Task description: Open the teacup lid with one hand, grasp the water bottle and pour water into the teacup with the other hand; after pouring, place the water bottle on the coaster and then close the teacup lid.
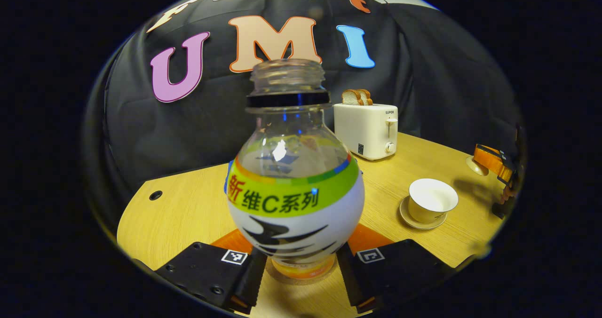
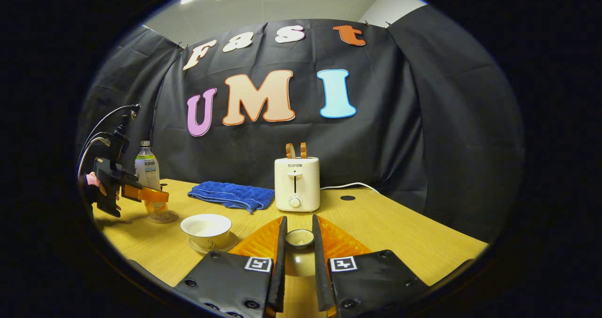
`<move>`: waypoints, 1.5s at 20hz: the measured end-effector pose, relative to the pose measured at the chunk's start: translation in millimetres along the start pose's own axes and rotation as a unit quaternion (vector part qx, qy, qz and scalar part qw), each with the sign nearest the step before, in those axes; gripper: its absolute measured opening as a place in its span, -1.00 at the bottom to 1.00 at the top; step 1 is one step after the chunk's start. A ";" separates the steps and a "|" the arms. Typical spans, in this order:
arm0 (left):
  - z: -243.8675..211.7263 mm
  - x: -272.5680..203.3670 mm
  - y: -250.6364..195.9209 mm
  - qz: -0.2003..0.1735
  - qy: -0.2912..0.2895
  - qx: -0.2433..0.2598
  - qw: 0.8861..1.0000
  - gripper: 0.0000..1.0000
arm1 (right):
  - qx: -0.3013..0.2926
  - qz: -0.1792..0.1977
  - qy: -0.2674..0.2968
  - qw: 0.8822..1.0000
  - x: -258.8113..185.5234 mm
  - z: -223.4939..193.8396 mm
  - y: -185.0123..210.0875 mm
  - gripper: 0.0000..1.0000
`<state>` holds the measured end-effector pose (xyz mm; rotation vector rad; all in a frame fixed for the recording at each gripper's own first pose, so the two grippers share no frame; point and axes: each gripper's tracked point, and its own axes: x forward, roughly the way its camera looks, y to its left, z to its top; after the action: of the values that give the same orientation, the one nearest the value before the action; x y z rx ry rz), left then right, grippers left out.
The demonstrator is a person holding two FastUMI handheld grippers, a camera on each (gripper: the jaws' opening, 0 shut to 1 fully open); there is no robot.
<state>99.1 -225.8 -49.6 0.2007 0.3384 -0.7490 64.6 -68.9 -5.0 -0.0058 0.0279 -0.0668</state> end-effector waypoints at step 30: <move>-7.4 -92.3 20.7 0.109 -0.137 -0.051 0.983 0.91 | 0.003 0.077 0.000 0.997 6.7 -1.1 57.3 -0.39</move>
<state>48.8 -150.5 -21.1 0.0356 0.0901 -0.5313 75.1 -12.2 -6.7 0.0024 0.0281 0.0871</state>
